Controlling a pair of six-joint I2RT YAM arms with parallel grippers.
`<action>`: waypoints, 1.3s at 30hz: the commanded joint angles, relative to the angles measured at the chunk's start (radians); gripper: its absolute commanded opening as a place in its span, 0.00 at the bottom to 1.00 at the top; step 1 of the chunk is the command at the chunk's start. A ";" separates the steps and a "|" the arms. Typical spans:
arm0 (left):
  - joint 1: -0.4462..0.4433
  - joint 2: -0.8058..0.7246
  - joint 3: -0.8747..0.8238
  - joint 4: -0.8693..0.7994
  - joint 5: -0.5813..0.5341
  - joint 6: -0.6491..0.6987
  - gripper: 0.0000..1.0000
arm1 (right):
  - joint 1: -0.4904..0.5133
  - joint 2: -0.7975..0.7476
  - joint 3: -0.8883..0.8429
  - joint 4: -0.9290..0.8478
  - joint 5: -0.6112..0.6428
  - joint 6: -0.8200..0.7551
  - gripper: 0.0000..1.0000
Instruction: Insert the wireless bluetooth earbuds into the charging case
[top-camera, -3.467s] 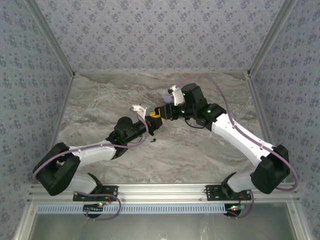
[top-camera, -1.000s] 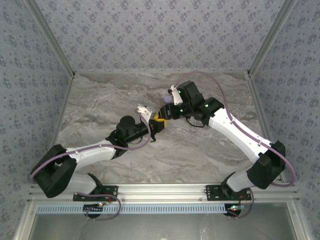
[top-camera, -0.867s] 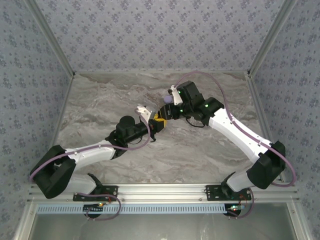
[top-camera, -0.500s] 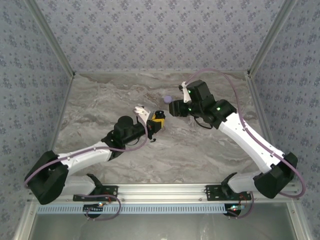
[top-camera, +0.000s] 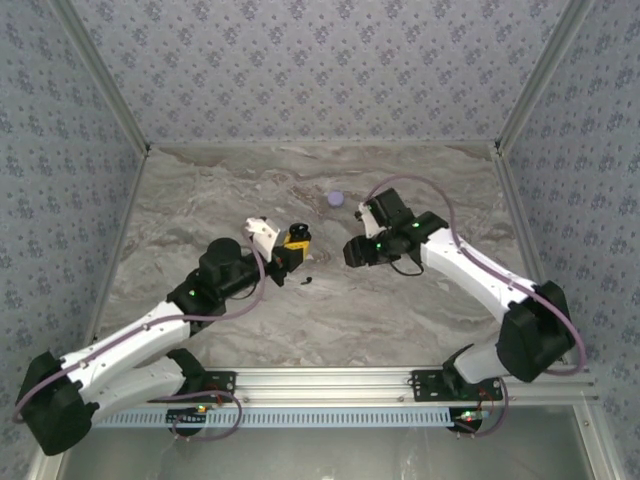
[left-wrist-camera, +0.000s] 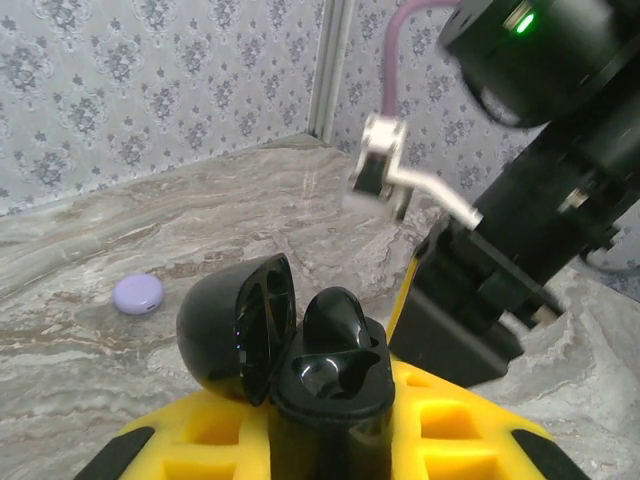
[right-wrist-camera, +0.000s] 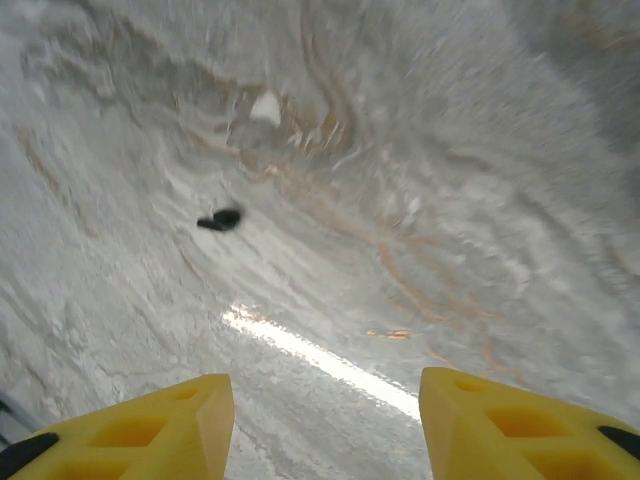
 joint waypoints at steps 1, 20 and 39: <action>0.001 -0.049 0.030 -0.079 -0.031 0.023 0.05 | 0.048 0.077 0.000 0.047 -0.080 -0.001 0.50; 0.001 -0.101 0.026 -0.121 -0.060 0.019 0.05 | 0.187 0.442 0.167 0.121 -0.036 0.078 0.20; 0.001 -0.112 0.016 -0.128 -0.064 0.026 0.05 | 0.194 0.590 0.337 0.057 0.012 0.054 0.18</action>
